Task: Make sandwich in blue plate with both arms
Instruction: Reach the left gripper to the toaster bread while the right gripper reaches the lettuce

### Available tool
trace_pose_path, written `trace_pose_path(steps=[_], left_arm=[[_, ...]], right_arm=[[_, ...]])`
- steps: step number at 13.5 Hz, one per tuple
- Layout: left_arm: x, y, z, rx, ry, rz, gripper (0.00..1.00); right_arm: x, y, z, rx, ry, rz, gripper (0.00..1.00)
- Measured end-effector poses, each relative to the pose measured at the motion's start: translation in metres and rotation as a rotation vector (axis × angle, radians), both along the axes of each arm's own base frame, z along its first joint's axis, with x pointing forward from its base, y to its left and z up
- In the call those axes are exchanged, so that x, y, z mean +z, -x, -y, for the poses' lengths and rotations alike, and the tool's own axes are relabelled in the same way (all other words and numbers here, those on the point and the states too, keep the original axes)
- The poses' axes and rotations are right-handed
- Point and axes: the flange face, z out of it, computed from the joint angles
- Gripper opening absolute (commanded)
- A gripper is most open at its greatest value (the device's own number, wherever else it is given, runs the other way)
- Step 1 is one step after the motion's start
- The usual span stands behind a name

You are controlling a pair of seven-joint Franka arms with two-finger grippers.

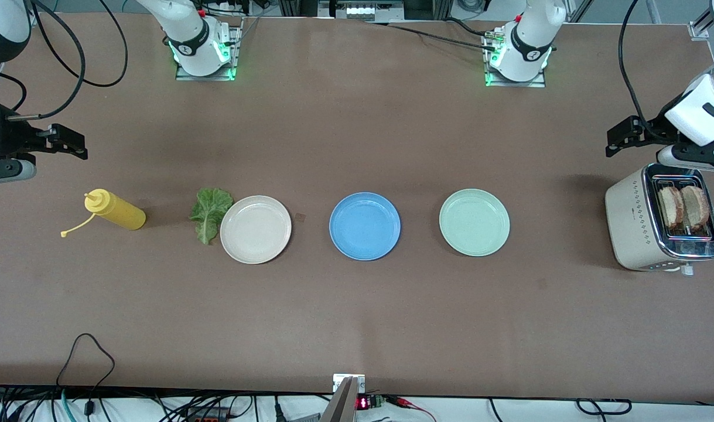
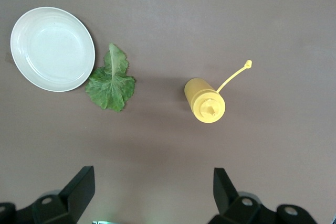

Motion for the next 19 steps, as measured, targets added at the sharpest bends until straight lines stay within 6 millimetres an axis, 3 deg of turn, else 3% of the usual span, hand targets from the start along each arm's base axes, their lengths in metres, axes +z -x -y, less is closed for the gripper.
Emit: trace_pose_path(steps=[10, 14, 19], left_arm=[[-0.011, -0.015, -0.002, 0.002, -0.001, -0.042, 1.0], [-0.038, -0.027, -0.016, -0.012, -0.12, -0.091, 1.0], [-0.079, -0.056, -0.055, -0.084, -0.348, -0.086, 0.99]], right_arm=[[-0.002, -0.001, 0.0, 0.0, 0.0, -0.003, 1.0], [-0.012, -0.005, -0.005, 0.008, 0.0, -0.021, 1.0], [-0.036, -0.013, -0.007, 0.011, -0.002, -0.062, 1.0]])
